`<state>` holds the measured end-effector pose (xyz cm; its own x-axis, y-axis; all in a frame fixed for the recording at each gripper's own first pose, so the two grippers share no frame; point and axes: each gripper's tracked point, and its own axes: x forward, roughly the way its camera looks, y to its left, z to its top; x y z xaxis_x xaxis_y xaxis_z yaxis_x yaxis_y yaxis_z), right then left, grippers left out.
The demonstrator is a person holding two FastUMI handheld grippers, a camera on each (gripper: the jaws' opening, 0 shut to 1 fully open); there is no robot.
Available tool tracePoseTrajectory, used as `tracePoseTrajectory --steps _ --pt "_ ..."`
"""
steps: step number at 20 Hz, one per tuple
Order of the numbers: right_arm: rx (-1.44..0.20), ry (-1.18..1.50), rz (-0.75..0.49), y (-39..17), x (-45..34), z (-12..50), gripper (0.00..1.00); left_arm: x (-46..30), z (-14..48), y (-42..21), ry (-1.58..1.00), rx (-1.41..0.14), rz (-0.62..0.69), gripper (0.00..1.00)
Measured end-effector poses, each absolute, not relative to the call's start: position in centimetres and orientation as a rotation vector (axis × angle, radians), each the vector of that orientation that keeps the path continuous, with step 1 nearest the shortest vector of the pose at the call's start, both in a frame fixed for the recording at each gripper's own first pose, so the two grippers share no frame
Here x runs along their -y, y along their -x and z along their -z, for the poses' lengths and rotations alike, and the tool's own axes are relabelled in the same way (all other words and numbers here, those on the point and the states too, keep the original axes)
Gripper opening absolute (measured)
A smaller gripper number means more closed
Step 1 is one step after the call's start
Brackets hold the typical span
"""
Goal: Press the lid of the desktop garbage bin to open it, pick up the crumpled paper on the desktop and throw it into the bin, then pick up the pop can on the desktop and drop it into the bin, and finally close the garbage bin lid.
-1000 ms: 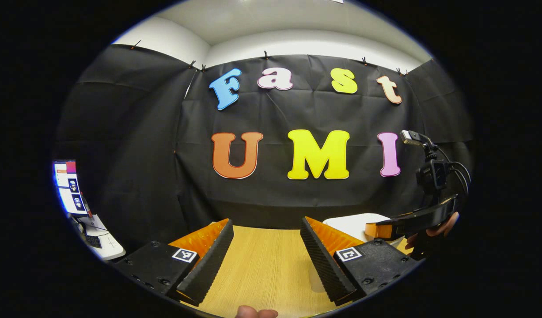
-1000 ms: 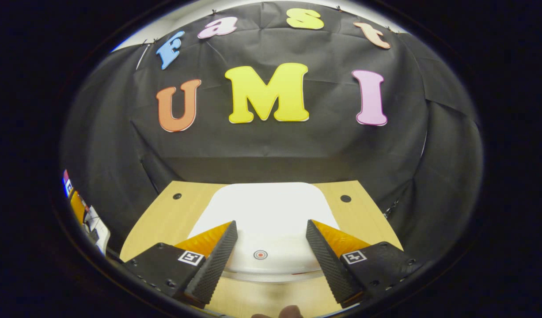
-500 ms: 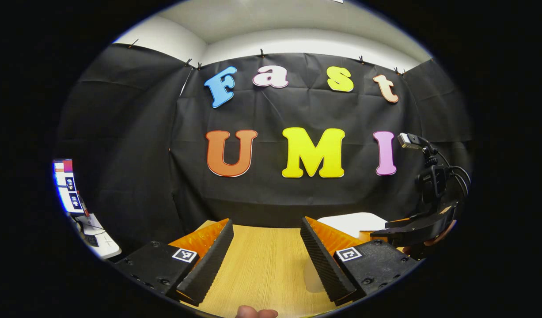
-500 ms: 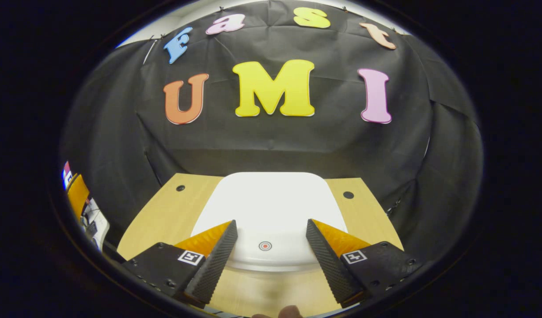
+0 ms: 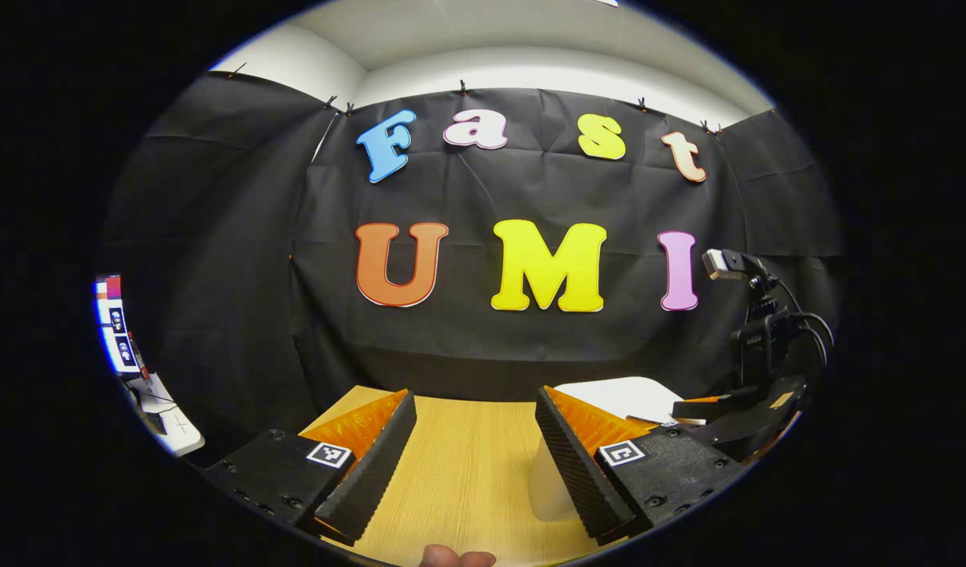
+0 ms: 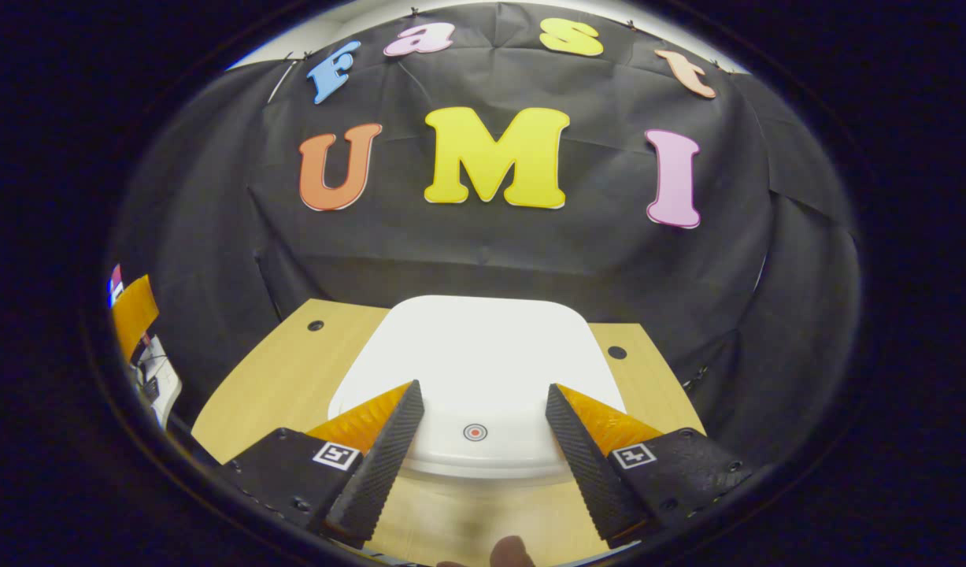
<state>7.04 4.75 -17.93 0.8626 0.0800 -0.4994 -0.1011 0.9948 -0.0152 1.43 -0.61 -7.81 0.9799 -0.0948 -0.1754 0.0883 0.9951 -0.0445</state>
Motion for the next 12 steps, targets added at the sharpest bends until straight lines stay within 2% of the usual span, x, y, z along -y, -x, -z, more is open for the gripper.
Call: tracePoseTrajectory --steps 9,12 --pt "-0.405 -0.029 -0.09 -7.3 -4.3 16.1 0.98 1.3 5.7 -2.9 0.04 -0.159 0.119 0.98" --pt "-0.375 -0.079 -0.04 -7.5 -2.6 15.3 0.94 0.9 4.5 -3.3 0.021 -0.141 0.111 0.98"
